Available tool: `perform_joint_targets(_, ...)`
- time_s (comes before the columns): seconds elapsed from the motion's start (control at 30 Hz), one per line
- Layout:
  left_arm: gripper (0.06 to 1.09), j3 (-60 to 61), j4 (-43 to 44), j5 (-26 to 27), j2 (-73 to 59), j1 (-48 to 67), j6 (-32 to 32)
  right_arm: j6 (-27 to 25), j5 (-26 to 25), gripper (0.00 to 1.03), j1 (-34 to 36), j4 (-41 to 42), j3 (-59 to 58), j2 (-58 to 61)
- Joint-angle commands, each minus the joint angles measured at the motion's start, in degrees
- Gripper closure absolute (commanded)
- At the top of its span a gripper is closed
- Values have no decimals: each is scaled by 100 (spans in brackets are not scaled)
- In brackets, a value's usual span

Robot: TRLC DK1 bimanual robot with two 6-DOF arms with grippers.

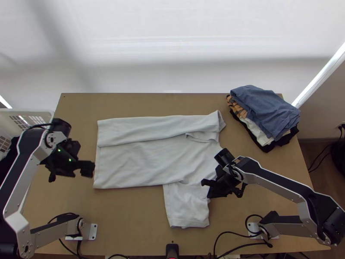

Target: Fold the t-shirt

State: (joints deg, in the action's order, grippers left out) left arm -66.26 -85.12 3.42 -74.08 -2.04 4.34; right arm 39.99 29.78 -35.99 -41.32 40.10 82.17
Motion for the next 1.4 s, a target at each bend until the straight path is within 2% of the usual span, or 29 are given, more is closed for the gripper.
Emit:
perform_joint_targets(0.0, 15, 377, -251, -184, -177, 266, 260, -52, 1, 100, -49, 10, -63, -52)
perform_joint_targets(0.1, 15, 588, -92, -193, -256, 398, 313, -52, 1, 100, -49, 10, -37, -96)
perform_joint_targets(0.3, 15, 913, 883, -184, -968, 292, 304, -35, 1, 100, -49, -34, 77, -131)
perform_joint_targets(0.53, 16, 1054, 1296, -184, -1451, 257, 340, -8, 1, 100, -49, -87, 112, -254)
perform_joint_targets(0.77, 34, 1124, 1261, -166, -1398, 380, 313, -35, 1, 100, -22, -148, 139, -263)
perform_joint_targets(0.93, 35, 1238, 1279, -157, -1389, 547, 322, 0, 1, 100, -14, -148, 218, -263)
perform_joint_targets(0.97, 38, 1256, 1270, -131, -1398, 565, 322, 0, 1, 100, -5, -157, 235, -272)
perform_joint_targets(1.03, 64, 1282, 1340, -122, -1398, 609, 278, 0, 1, 100, 13, -157, 244, -289)
perform_joint_targets(1.07, 72, 1291, 1490, -114, -1398, 609, 217, 0, 1, 100, 22, -157, 235, -307)
perform_joint_targets(1.3, 73, 1476, 1903, -114, -1469, 661, 181, -17, 1, 100, 136, -157, 271, -439)
perform_joint_targets(1.33, 75, 1484, 1903, -114, -1469, 670, 173, -17, -7, 100, 153, -157, 288, -456)
perform_joint_targets(1.37, 87, 1519, 1912, -114, -1442, 688, 181, -26, -7, 100, 171, -166, 323, -483)
